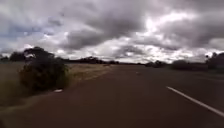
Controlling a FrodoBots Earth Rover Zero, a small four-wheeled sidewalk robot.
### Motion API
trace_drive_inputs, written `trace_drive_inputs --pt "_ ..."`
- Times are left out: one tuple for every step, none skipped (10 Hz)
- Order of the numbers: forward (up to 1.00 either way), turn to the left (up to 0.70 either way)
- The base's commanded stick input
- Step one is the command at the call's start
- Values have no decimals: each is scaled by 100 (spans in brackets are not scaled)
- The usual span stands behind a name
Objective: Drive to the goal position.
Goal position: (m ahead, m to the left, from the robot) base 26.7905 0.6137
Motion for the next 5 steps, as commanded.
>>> trace_drive_inputs --pt "100 4" --pt "100 4" --pt "100 -36" --pt "100 -36" --pt "100 4"
